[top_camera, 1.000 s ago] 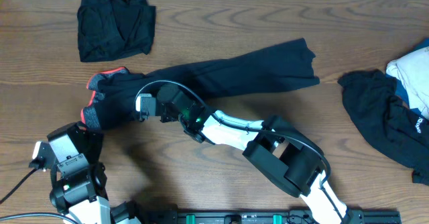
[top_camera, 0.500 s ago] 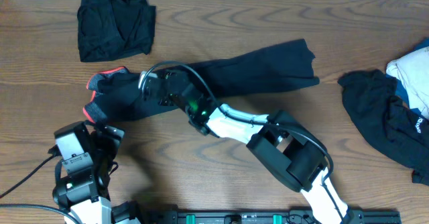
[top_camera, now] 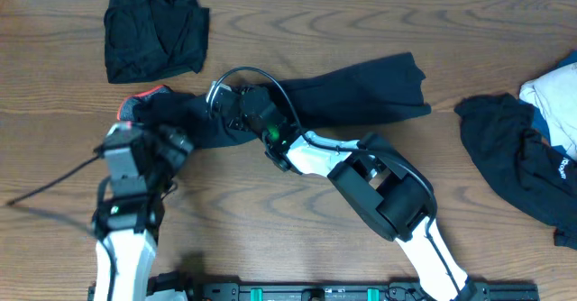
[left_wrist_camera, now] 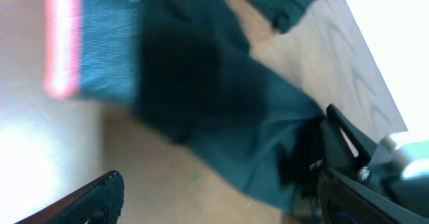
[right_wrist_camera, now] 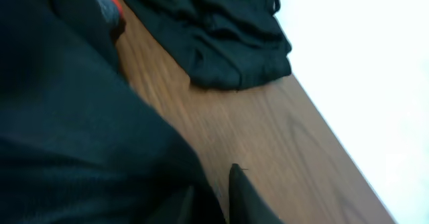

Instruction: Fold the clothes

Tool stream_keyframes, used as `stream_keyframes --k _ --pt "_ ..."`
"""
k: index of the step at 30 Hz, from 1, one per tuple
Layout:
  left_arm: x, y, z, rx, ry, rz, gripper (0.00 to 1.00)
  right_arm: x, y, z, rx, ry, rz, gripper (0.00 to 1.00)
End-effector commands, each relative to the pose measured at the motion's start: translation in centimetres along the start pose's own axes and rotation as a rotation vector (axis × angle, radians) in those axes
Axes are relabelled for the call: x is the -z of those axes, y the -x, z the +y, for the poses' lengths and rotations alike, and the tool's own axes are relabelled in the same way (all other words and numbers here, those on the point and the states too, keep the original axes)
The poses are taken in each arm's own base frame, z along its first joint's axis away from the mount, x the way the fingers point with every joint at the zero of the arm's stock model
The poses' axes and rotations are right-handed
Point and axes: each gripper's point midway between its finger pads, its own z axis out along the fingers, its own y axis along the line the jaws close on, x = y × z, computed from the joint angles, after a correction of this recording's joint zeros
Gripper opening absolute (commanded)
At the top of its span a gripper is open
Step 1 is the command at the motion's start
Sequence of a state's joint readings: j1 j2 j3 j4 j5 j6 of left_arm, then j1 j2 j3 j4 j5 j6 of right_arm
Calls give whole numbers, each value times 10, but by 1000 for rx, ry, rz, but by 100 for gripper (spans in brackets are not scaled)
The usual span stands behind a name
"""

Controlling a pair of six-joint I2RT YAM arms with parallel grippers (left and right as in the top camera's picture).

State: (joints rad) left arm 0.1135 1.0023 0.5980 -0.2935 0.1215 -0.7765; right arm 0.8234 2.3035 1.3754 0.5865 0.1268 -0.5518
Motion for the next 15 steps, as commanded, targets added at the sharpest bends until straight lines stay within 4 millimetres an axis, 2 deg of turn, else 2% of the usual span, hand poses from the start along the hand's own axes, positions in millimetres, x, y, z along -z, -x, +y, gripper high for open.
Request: stream_keyframes --k 1,2,5,8,11,15 --pt "-27 -10 -9 -52 -12 36 92 -1 9 8 -8 12 -18 22" --pt "-34 -11 -12 -58 -20 38 92 0 10 10 -7 14 -20 25" --pt "-62 -17 -20 -80 -41 49 92 0 12 10 -6 1 -19 49" --pt "-80 -23 -22 -102 -51 62 92 1 10 -5 -10 -80 6 66" --pt "-91 -29 -21 -161 -64 85 91 4 6 -29 -23 -204 39 78" --pt "-96 -30 -15 -185 -39 85 91 8 -1 -65 -80 -330 78 80"
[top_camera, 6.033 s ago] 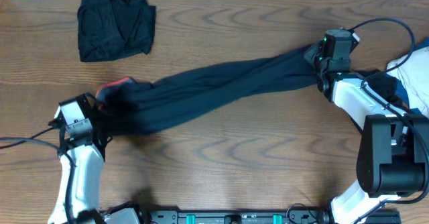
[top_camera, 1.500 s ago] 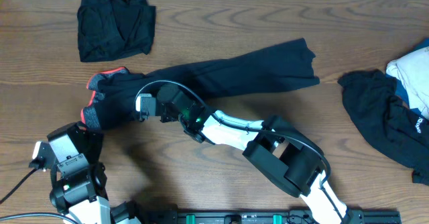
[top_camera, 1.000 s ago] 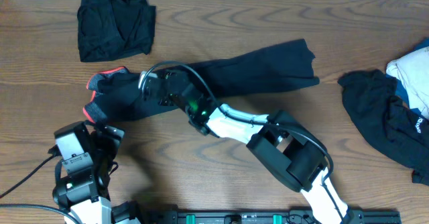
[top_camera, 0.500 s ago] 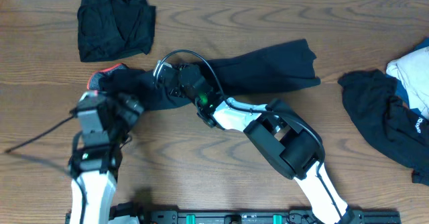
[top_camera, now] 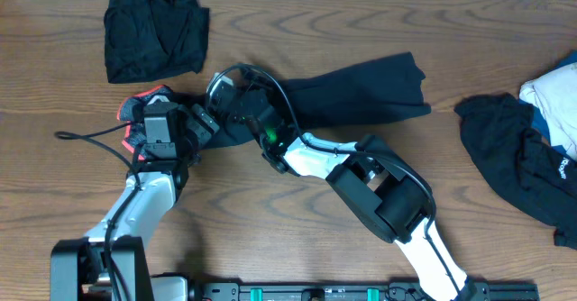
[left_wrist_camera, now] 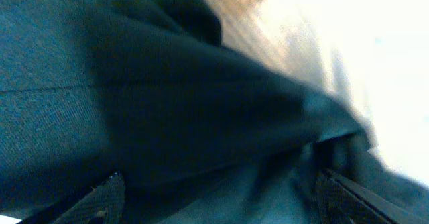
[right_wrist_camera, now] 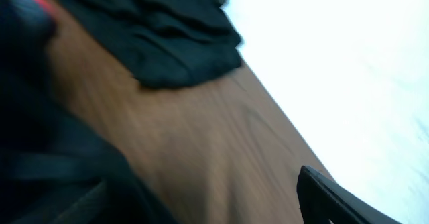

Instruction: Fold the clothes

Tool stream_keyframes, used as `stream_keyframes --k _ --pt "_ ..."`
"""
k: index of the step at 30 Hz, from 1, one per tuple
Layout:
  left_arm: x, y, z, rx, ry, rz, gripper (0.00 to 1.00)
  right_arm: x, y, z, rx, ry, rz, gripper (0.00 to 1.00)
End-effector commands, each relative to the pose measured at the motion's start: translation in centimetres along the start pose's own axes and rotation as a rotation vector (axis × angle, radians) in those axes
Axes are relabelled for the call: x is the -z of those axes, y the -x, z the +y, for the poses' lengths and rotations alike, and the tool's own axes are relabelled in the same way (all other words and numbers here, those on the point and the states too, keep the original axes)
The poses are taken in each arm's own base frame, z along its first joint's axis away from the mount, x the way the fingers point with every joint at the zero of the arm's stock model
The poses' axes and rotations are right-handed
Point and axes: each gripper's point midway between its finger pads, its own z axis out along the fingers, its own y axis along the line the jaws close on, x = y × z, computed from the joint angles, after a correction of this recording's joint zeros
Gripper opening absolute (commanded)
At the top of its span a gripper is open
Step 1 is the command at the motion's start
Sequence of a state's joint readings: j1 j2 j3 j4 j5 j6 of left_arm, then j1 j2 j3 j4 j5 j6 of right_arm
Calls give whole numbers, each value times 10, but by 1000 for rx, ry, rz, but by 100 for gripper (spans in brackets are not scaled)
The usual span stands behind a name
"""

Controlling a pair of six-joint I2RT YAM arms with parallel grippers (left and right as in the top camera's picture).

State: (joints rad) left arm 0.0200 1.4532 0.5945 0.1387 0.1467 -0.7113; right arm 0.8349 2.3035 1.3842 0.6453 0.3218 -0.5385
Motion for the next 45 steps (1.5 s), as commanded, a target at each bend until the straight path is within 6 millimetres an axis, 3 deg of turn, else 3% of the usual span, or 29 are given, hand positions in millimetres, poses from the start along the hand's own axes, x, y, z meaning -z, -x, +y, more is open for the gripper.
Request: stream_keyframes --k 1,8,12,16,22,28,34,38,45 --pt "-2 -1 2 -58 8 -4 91 -3 -3 -40 -73 -151 45 81" --pt "-2 5 4 -134 26 -33 90 -4 -14 -88 -168 -228 77 87" --pt "-1 7 3 -211 28 -36 87 8 -17 -130 -326 -253 119 91" --pt "-1 10 0 -285 26 -40 83 25 -5 -158 -349 -183 129 99" --pt "5 20 36 -419 236 -75 83 66 -2 -199 -433 -189 218 99" --pt "14 47 54 -476 369 -166 83 97 -5 -208 -581 -28 261 99" --pt "19 74 57 -488 379 -233 82 125 -24 -230 -634 -44 350 99" --pt "22 83 62 -499 391 -254 78 140 -38 -232 -675 -39 413 99" --pt "25 106 49 -545 363 -348 77 153 -65 -230 -723 -42 521 99"
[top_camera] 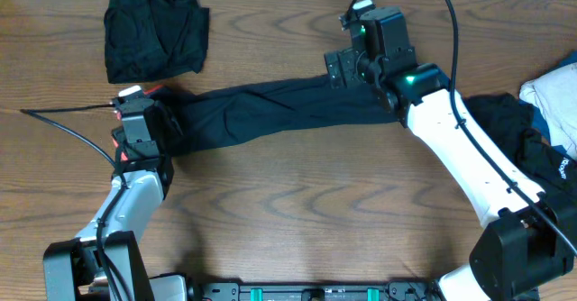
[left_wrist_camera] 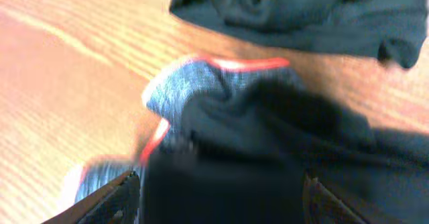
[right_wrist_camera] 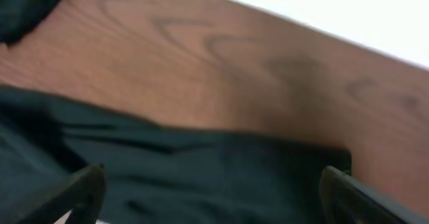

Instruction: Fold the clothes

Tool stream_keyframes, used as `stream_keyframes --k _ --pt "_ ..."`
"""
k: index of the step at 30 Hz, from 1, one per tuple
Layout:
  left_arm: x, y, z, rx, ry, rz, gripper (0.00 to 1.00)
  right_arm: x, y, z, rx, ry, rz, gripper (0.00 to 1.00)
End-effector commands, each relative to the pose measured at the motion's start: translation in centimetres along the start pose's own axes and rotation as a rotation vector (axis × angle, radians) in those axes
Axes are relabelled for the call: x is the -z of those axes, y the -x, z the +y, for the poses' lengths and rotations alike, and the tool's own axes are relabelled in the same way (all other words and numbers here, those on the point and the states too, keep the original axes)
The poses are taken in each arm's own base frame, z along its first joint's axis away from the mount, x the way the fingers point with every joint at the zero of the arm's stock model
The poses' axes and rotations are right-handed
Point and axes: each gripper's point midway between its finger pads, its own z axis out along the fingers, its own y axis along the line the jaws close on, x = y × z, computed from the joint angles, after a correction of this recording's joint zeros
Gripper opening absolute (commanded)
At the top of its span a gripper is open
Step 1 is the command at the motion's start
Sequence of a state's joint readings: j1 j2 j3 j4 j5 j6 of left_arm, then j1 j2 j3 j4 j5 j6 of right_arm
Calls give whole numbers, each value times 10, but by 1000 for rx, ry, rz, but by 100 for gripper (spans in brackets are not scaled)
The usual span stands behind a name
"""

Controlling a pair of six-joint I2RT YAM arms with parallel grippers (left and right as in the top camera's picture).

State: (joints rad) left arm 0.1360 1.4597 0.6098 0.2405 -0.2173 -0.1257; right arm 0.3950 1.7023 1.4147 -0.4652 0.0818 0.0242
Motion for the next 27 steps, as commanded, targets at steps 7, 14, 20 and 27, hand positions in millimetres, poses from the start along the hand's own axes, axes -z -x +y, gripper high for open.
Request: stream_keyframes --k 7,14,20,27 --pt "12 25 -3 -61 2 -50 76 18 4 -14 -91 -11 -5 99" --pt "54 -34 12 -125 24 233 70 25 3 -33 -225 -9 0 99" --pt "50 -49 11 -230 11 293 69 25 11 -44 -248 4 -33 99" --pt "24 -78 -8 -422 -54 371 69 25 14 -48 -239 -3 -45 99"
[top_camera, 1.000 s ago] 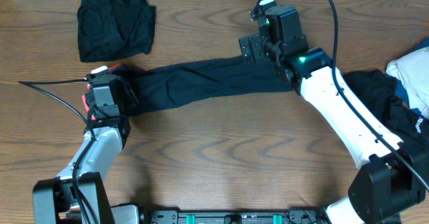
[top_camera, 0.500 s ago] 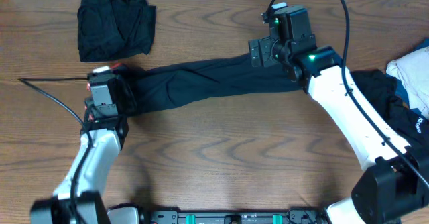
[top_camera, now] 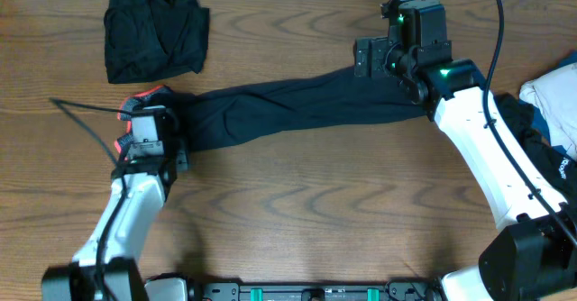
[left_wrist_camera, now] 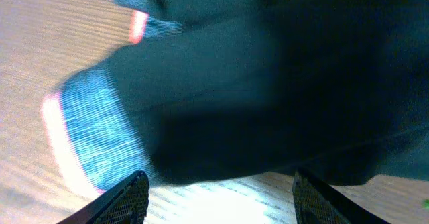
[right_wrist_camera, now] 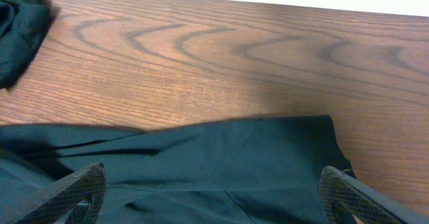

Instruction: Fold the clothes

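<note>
A long black garment (top_camera: 288, 107) lies stretched left to right across the table, its grey band with red trim (top_camera: 144, 103) at the left end. My left gripper (top_camera: 167, 134) sits at that end. In the left wrist view it (left_wrist_camera: 224, 204) is open over bare wood, with the dark cloth (left_wrist_camera: 281, 96) and grey band (left_wrist_camera: 100, 130) just beyond the fingertips. My right gripper (top_camera: 379, 71) hovers at the garment's right end. In the right wrist view it (right_wrist_camera: 214, 197) is open, and flat cloth (right_wrist_camera: 221, 157) lies under the gap.
A folded black pile (top_camera: 153, 29) lies at the back left. A heap of dark clothes (top_camera: 518, 157) and white and blue cloth (top_camera: 554, 89) sit at the right edge. The table's far edge (right_wrist_camera: 268, 6) runs close behind the right gripper.
My right gripper has moved a little to the right, and the garment's right end reaches further right. The left gripper has shifted slightly toward the front. Both are still open.
First my right arm reached across the garment, shut on cloth near its left part, with the left gripper open close by. Both grippers then met at the left end. Later the right gripper stood open at the right end over the stretched garment, as now.
</note>
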Tool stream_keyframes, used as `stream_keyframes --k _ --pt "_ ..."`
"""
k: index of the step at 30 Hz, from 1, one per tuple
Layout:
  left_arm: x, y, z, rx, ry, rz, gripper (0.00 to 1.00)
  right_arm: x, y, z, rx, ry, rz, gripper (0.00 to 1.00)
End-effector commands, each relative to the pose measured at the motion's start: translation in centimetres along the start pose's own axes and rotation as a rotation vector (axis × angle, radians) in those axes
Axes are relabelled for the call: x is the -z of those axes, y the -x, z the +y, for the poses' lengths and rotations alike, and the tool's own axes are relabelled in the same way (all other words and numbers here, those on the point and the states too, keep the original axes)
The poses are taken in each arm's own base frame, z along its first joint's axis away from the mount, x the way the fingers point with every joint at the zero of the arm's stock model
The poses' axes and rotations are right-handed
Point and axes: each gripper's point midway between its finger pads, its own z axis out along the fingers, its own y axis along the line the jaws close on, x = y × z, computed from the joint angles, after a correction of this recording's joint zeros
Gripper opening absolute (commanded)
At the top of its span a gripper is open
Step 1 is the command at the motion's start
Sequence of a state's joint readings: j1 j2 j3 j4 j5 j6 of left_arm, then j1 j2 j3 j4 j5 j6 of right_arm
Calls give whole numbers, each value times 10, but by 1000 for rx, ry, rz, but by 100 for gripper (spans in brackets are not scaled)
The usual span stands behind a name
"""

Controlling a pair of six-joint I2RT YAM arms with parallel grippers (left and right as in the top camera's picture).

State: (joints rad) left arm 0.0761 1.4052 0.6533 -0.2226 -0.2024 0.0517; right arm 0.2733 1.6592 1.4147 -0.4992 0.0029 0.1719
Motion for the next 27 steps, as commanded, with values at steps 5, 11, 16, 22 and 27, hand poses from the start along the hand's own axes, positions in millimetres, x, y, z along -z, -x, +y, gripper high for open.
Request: stream_keyframes --k 5,11,16,22,27 --pt "-20 -8 -16 -167 -16 56 69 11 20 -15 -30 -10 -63 99" --pt "-20 3 2 -143 91 14 69 12 24 -35 -59 -38 -73 99" --pt "-17 23 16 -115 183 -61 69 12 23 -37 -53 -38 -71 99" --pt "-17 28 18 -114 196 -79 68 12 22 -37 -47 -39 -66 99" --pt "-17 35 21 -108 202 -105 57 12 20 -37 -41 -41 -56 99"
